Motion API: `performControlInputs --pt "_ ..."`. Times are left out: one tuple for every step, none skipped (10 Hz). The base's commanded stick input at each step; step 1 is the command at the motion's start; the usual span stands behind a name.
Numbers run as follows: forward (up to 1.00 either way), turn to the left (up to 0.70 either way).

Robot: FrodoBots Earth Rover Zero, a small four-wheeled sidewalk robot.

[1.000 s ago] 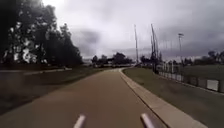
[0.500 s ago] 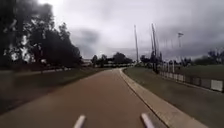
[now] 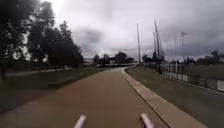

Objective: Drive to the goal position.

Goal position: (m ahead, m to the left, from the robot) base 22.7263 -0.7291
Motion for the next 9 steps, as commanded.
performControlInputs --pt "0.98 0.01" --pt "0.98 0.01" --pt "0.98 0.01" --pt "0.98 0.01" --pt "0.98 0.01" --pt "0.98 0.01" --pt "0.98 0.01" --pt "0.98 0.01" --pt "0.98 0.01"
